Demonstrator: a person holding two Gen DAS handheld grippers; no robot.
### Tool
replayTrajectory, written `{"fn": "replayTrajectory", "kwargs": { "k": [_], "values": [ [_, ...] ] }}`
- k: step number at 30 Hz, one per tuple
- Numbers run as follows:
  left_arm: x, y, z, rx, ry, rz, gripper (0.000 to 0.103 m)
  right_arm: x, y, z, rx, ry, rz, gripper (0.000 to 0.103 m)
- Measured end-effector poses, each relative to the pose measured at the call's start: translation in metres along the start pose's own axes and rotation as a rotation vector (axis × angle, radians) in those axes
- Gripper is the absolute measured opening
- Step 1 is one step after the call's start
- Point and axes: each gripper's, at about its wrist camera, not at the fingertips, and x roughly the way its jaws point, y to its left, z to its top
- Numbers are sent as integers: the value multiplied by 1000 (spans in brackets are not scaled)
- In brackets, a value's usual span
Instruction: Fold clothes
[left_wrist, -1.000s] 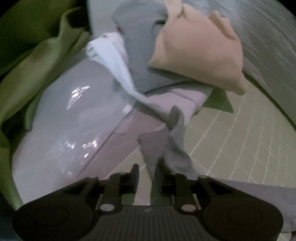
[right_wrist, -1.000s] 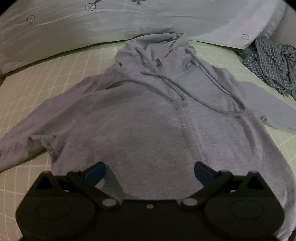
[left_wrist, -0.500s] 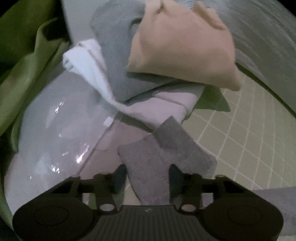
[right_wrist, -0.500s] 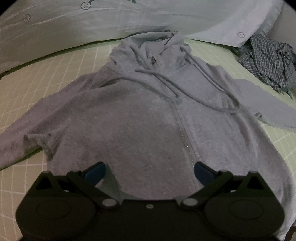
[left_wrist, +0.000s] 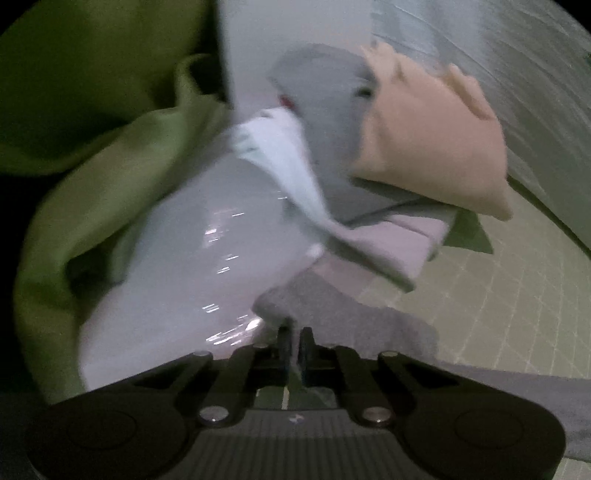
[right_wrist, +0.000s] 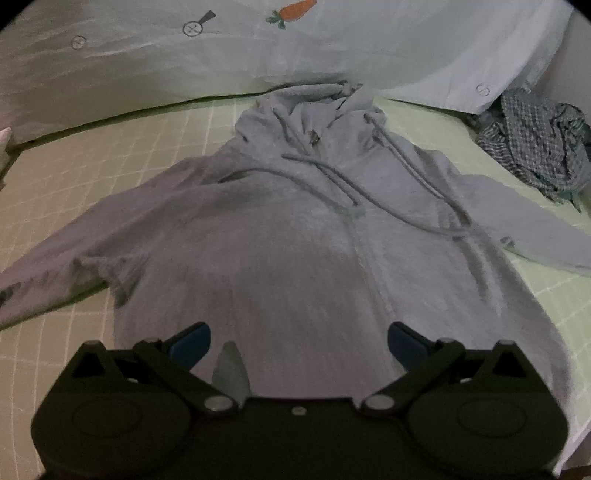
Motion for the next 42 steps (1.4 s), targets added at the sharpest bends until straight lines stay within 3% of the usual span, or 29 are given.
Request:
{"fn": "replayTrajectory", "kwargs": {
  "k": [12,15,20,26,32,34,38,40,42],
  "values": [
    [-21,23,-37,-26,73,54,8,-24,-25,-21,6,-9,6,103],
    [-29,20,-41,-15,78,63,14,-28,-34,-24,19,-25,15,103],
    [-55,-3,-40,22,21,28,38,-37,-59,-25,67,-89,20,103],
    [-88,-67,-52,179,-25,-116,58,-40,-124,-22,169,-138,-48,103],
    [-118,-159,-96,358,27,-322,68,-26,-202,-25,220,-91,-73,103],
    [-129,-188,-113,402,51,-391,72,-19,-221,-27,212,-62,-40,103],
    [-146,-238,-149,463,151,-615,74,-7,-245,-32,159,-29,89,103],
    [-150,-259,-168,502,215,-686,74,-4,-248,-33,133,-12,161,103],
    [-152,-277,-187,565,248,-701,74,1,-251,-33,110,8,231,96]
  ]
}}
